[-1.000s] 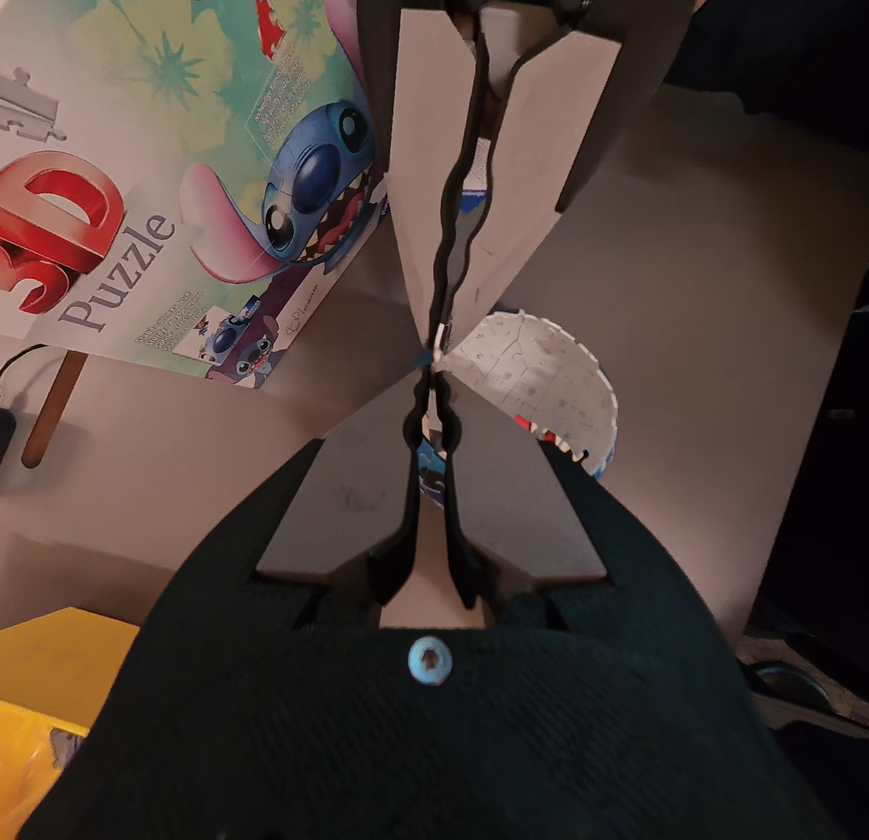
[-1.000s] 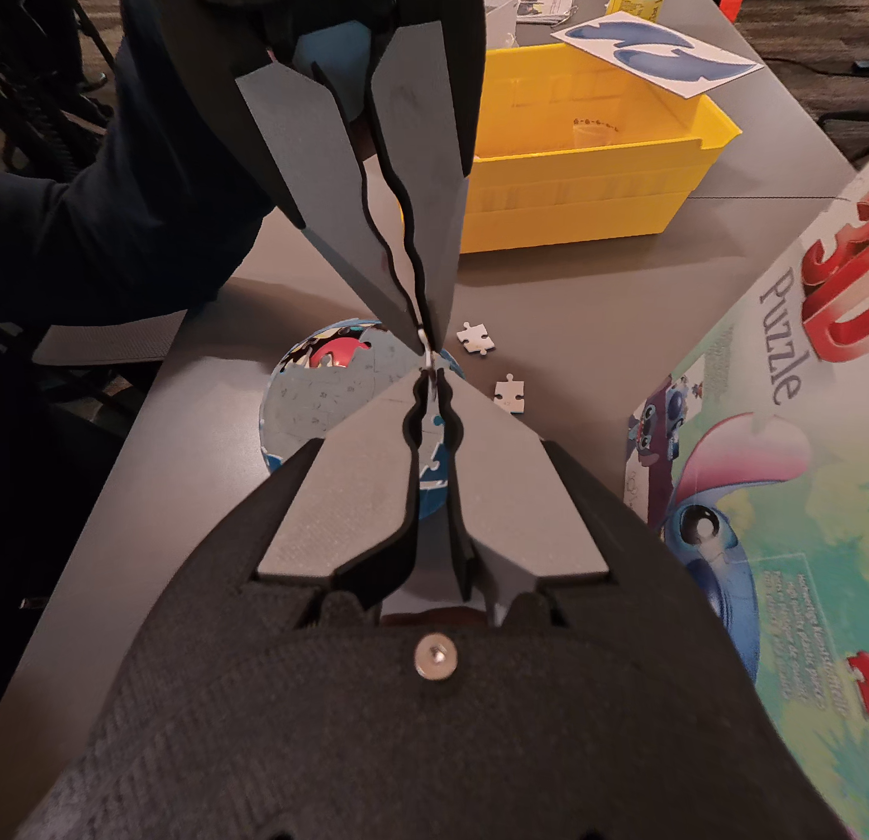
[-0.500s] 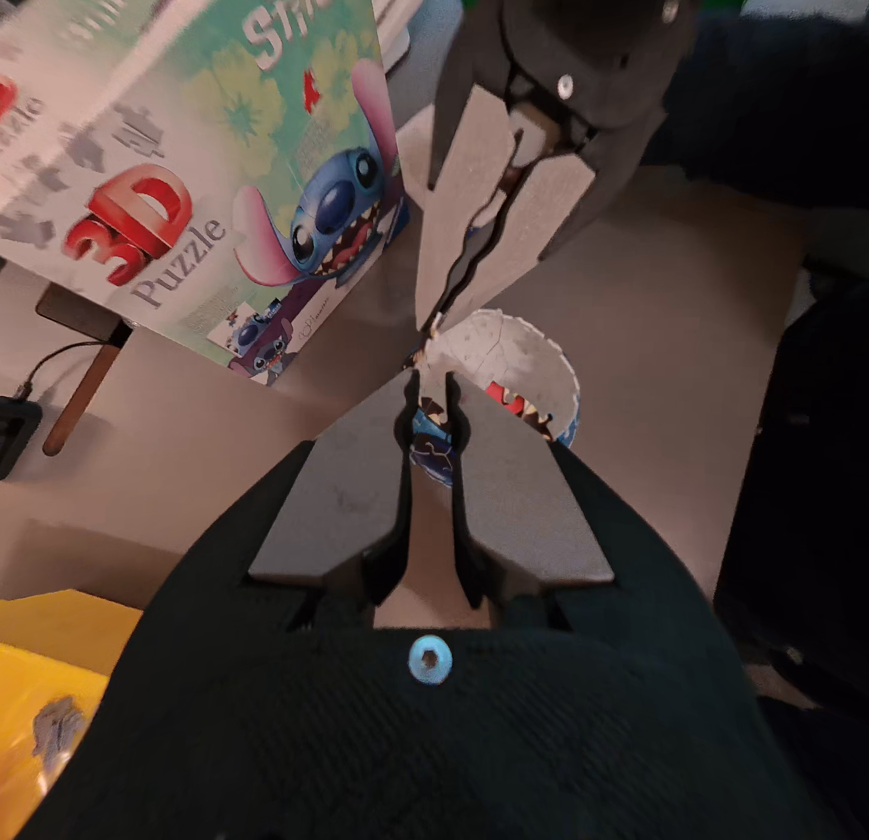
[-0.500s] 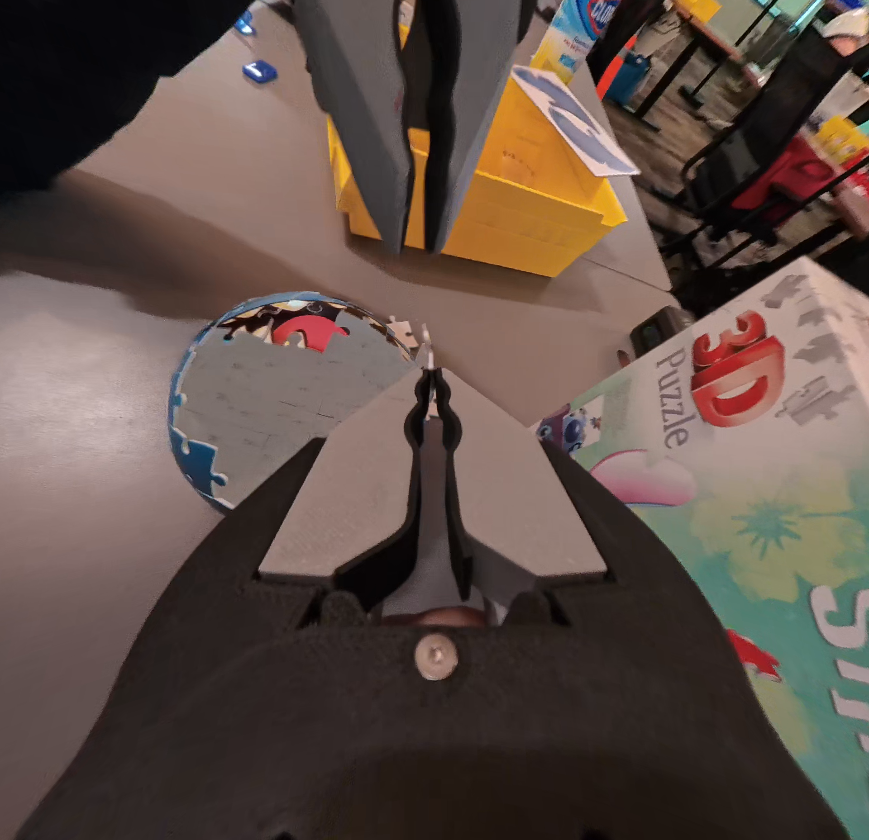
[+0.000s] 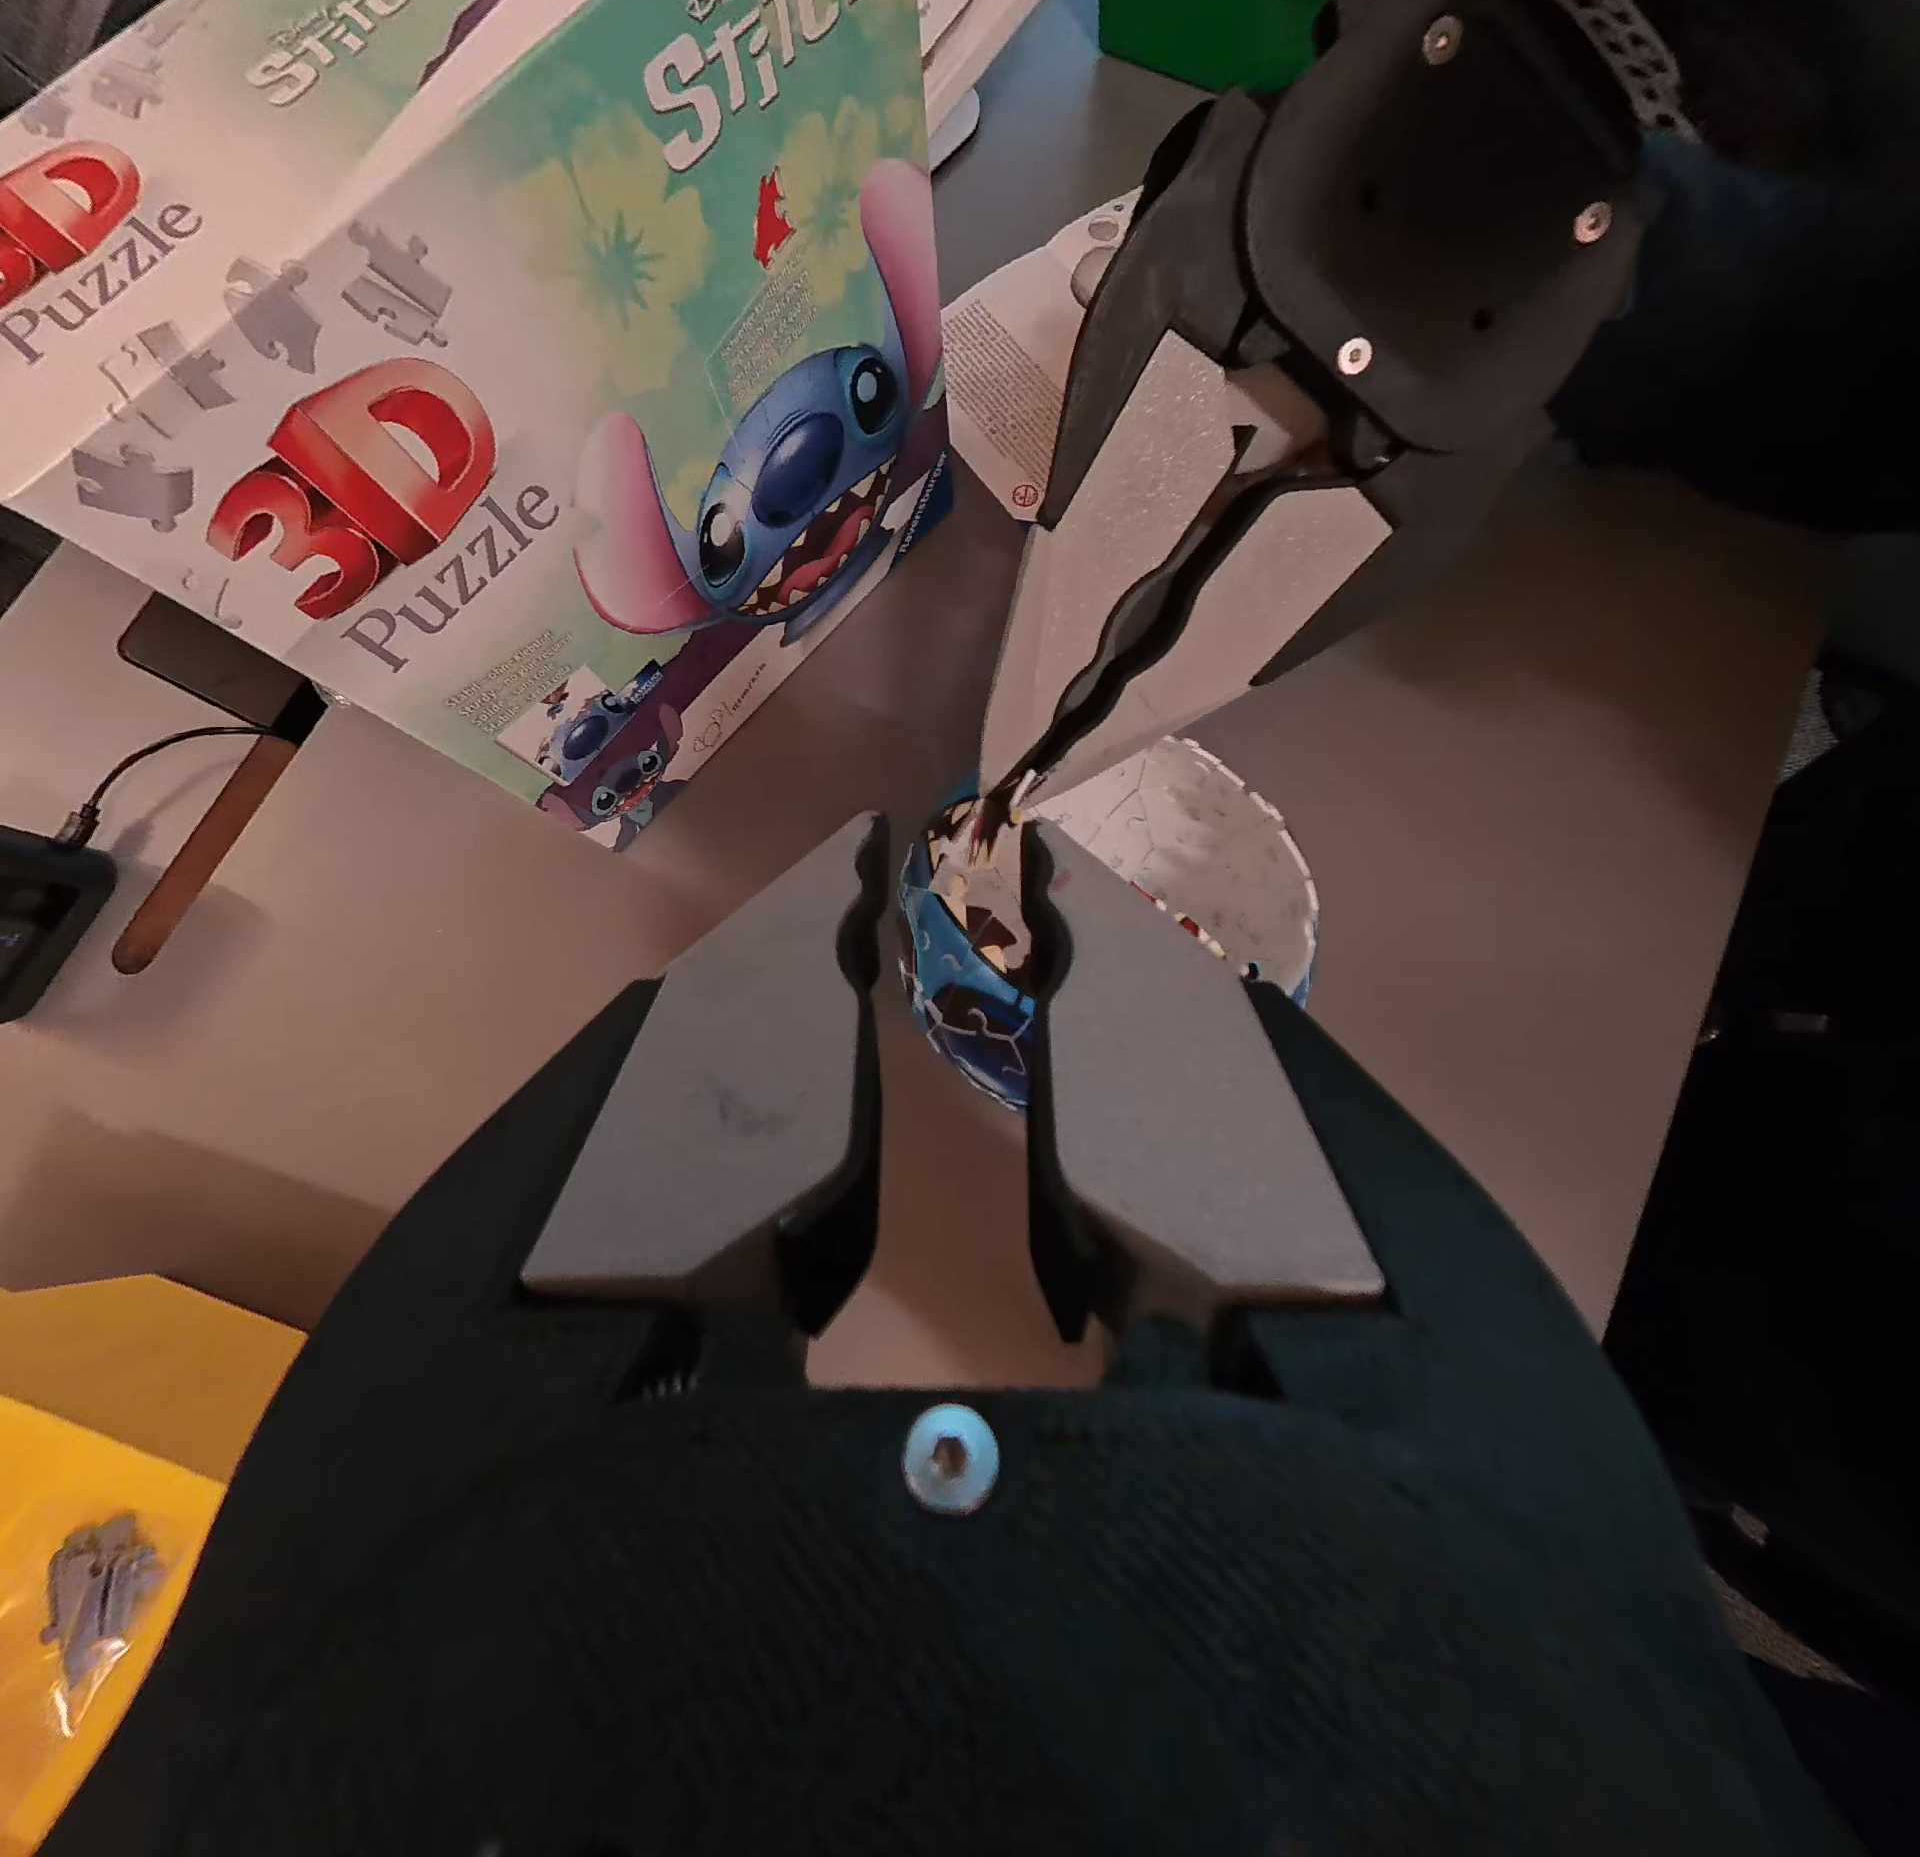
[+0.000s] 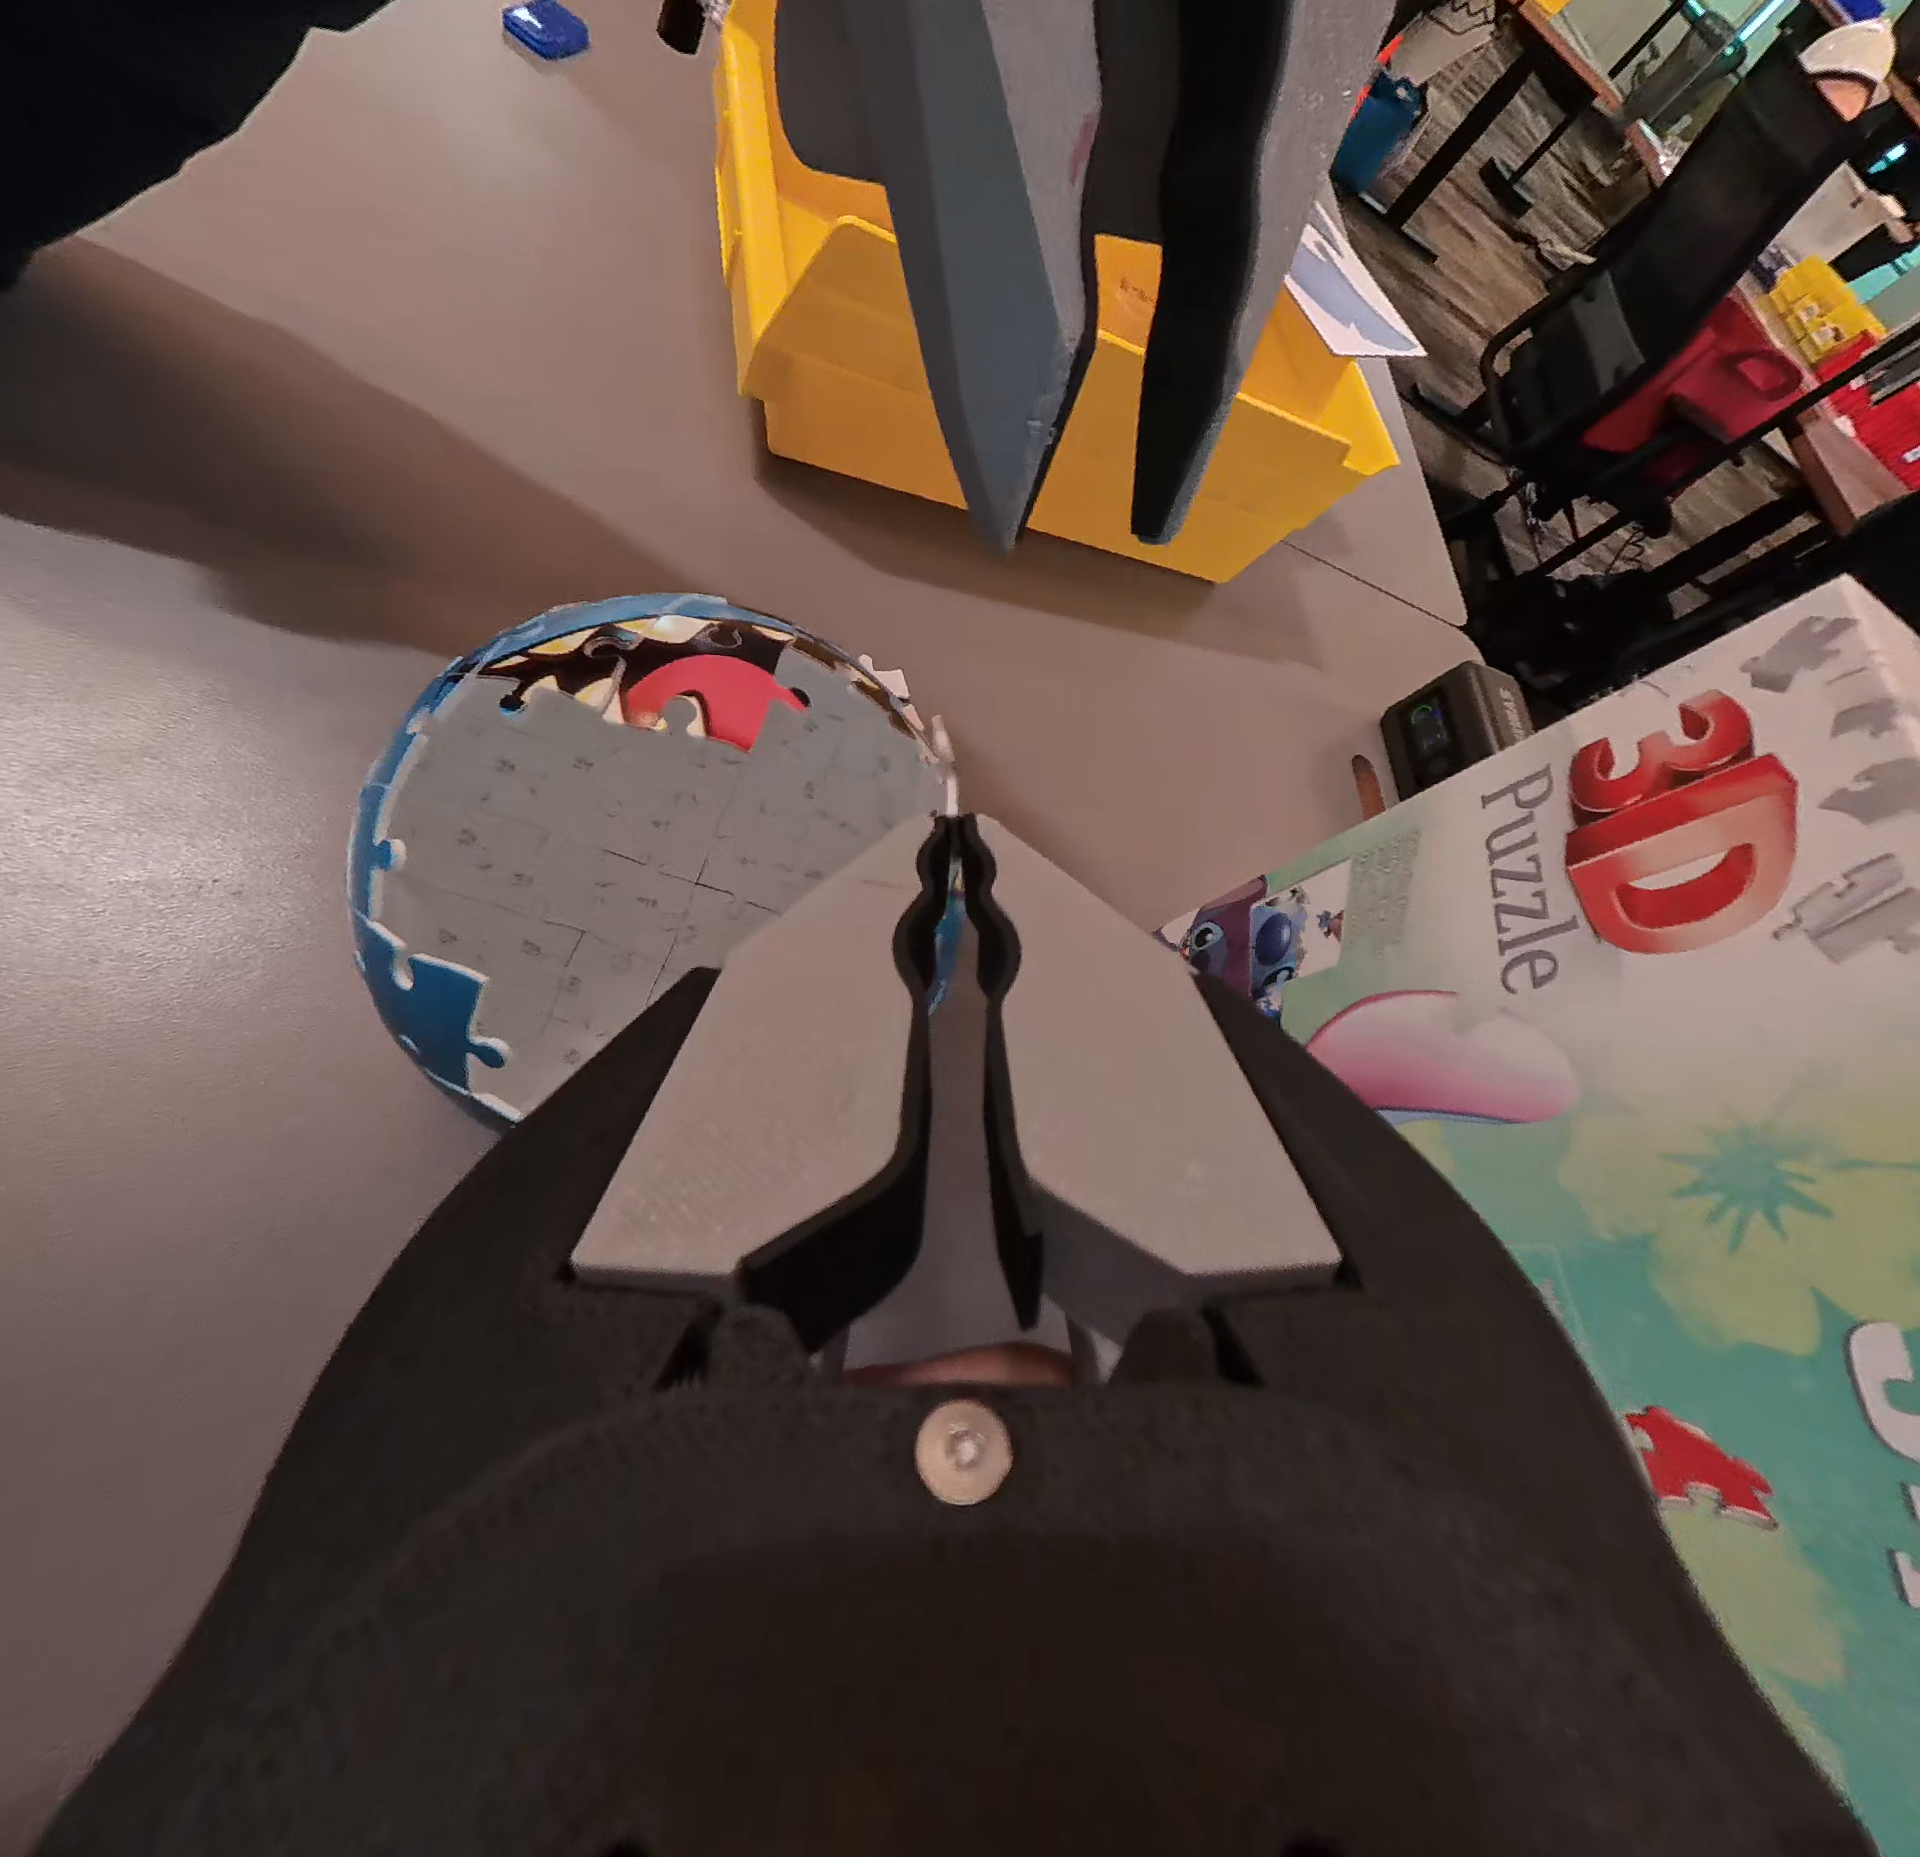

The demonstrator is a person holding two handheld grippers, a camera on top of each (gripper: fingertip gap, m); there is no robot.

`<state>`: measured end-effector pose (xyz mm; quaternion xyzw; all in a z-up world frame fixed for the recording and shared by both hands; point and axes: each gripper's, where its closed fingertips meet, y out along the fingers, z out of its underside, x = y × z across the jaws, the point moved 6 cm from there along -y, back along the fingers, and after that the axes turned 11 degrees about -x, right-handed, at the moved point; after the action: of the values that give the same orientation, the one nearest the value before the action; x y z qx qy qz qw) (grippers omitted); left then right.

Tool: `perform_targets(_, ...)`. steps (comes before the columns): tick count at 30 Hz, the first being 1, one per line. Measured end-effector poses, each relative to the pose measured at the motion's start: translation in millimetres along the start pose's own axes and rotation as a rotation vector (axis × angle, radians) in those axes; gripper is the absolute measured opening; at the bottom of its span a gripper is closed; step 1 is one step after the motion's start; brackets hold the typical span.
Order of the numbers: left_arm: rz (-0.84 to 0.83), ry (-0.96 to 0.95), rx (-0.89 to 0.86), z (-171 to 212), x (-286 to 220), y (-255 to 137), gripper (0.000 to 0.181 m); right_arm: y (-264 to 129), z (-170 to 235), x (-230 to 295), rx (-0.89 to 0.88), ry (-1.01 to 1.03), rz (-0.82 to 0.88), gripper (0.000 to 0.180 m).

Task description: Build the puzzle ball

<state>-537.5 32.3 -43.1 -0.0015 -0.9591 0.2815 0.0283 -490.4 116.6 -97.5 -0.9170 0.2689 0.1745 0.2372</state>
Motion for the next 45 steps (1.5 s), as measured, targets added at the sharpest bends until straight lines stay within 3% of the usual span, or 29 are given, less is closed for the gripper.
perform_targets(34,-0.017,-0.027,0.056,8.1,6.3,8.6,0.024,5.0,-6.5,13.5,0.090,-0.238,0.054,0.000)
perform_targets(45,-0.070,0.080,0.190,12.3,-12.7,13.9,0.035,12.1,-2.8,17.0,0.106,-0.299,0.077,0.000)
